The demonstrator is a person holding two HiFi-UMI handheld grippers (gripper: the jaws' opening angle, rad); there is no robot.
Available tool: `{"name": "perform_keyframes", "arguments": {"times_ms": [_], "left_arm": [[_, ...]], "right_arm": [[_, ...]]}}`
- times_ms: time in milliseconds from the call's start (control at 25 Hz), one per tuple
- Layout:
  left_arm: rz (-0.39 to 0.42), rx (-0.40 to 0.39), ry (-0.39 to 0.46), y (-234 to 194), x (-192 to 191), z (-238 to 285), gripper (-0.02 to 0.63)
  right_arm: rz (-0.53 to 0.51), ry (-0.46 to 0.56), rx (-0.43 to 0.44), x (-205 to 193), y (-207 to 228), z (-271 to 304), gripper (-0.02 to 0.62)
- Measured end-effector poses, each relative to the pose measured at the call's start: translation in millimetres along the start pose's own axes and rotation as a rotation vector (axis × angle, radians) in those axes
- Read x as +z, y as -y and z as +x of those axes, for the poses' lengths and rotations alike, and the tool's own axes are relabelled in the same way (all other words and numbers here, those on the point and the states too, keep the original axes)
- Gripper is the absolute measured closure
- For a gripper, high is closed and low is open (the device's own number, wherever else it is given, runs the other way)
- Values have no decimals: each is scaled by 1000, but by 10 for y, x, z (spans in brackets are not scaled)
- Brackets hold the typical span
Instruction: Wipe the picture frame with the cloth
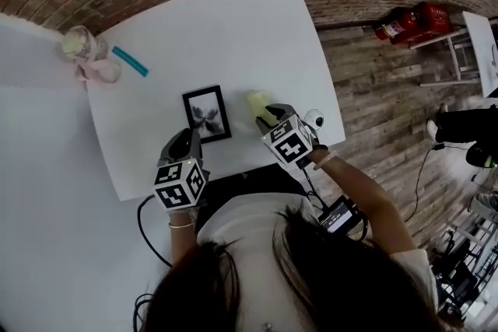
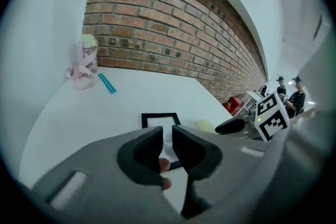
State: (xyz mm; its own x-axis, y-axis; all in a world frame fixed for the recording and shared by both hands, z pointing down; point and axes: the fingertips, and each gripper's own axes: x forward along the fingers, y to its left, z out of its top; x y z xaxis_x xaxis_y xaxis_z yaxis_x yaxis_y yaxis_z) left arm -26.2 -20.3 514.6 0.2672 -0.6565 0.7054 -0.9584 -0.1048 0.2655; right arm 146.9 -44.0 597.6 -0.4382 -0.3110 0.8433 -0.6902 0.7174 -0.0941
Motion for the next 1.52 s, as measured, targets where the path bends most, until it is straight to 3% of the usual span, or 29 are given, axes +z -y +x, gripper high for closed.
{"name": "perform_keyframes", "arguments": {"times_ms": [240, 800, 1120, 1520], "left_arm": [[-3, -16, -22, -72, -26, 40, 546], [94, -107, -82, -304, 134, 34, 543], [107, -161, -138, -405, 1, 90, 529], [119, -209, -246, -531, -316, 312, 526]], "right_arm": [[5, -45, 10, -73, -47, 124, 454], [218, -55, -47, -102, -53, 119, 523], [224, -23, -107, -7, -66, 46, 545], [198, 60, -169, 500, -31, 0, 546]]}}
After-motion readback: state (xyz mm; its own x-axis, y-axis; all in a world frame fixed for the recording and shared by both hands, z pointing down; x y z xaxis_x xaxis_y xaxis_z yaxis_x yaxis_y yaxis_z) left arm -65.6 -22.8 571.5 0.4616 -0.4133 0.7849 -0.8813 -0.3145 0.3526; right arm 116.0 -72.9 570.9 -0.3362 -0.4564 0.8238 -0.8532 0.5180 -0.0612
